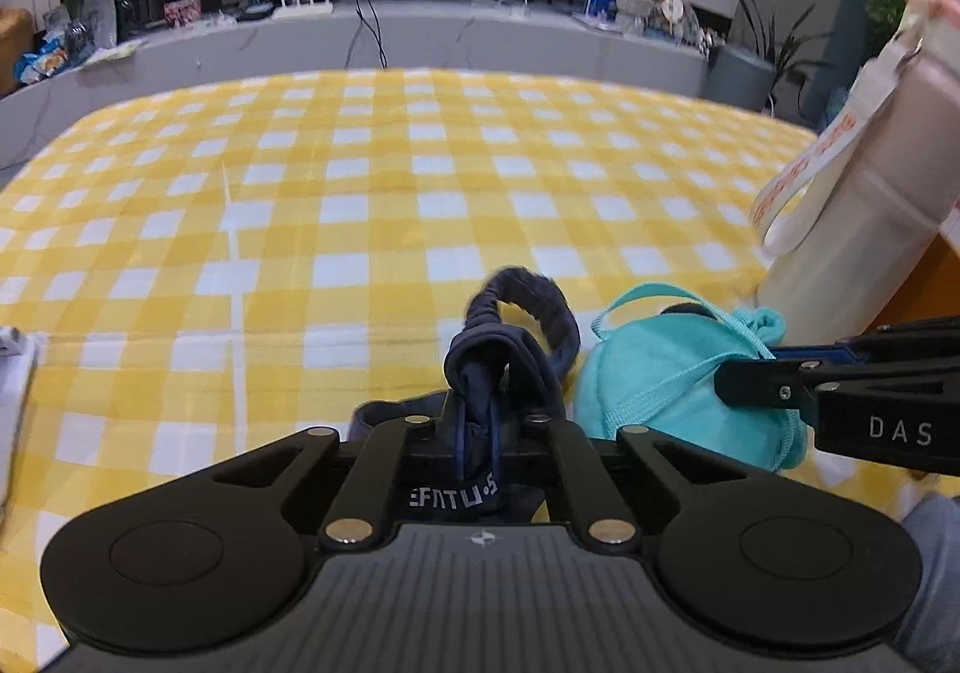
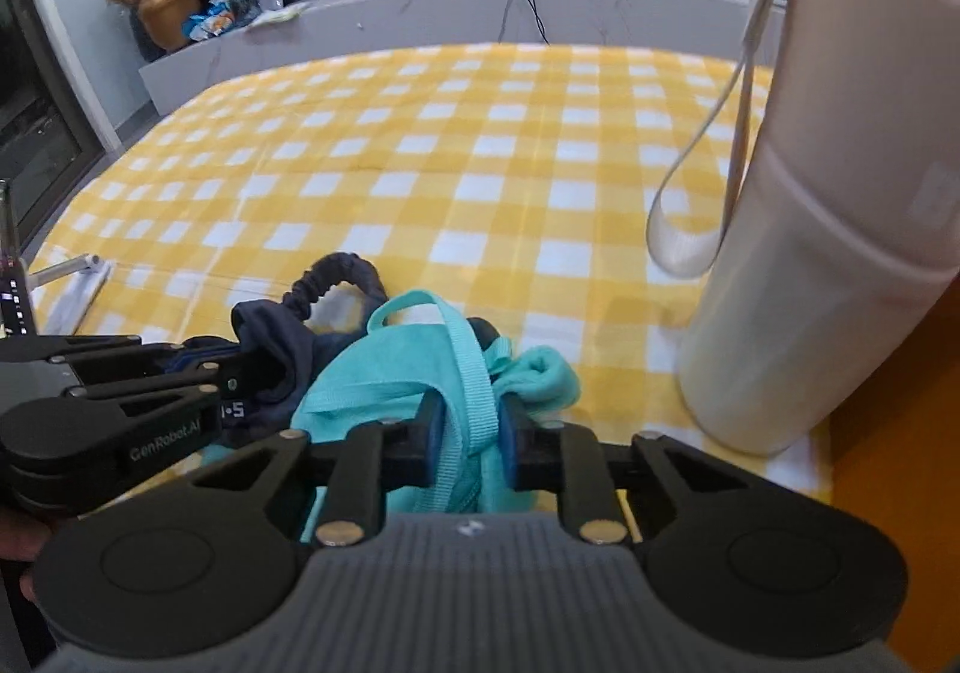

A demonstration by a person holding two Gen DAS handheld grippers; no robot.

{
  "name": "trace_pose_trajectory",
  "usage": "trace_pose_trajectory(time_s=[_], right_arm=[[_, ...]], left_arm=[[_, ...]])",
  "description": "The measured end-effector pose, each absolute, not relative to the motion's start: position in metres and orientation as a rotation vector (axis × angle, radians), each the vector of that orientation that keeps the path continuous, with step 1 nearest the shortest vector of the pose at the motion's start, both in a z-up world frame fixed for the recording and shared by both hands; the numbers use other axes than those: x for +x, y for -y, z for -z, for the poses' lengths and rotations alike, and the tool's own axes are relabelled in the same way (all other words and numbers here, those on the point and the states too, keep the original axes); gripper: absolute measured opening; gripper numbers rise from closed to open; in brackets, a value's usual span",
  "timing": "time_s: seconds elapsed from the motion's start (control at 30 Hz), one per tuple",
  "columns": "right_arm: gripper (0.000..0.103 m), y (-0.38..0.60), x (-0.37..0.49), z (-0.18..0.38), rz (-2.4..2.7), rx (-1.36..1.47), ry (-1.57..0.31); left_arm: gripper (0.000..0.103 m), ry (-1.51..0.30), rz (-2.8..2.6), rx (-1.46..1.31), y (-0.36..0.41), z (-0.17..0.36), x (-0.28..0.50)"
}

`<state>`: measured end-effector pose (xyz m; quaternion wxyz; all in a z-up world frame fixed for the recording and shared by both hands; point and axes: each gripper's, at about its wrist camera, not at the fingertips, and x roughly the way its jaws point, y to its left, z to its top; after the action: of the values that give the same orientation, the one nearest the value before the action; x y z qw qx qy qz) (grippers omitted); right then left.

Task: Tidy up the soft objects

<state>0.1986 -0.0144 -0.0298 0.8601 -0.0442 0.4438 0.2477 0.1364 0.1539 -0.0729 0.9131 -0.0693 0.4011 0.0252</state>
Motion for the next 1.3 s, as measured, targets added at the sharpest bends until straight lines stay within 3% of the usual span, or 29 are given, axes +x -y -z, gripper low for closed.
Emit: trace_pose_trajectory(time_s=[0.57, 1.3], right_arm=[[0.016, 0.063, 0.139, -0.047, -0.514, -0.108, -0.707], [0.016, 0.206, 0.073, -0.126, -0.342, 0.086, -0.526]], left_arm=[[0.008, -0.67, -0.004, -0.097, -0.098, -0.008, 0.083], [0.008, -0.485, 0.217, -0.072, -0.003, -0.09, 0.055]])
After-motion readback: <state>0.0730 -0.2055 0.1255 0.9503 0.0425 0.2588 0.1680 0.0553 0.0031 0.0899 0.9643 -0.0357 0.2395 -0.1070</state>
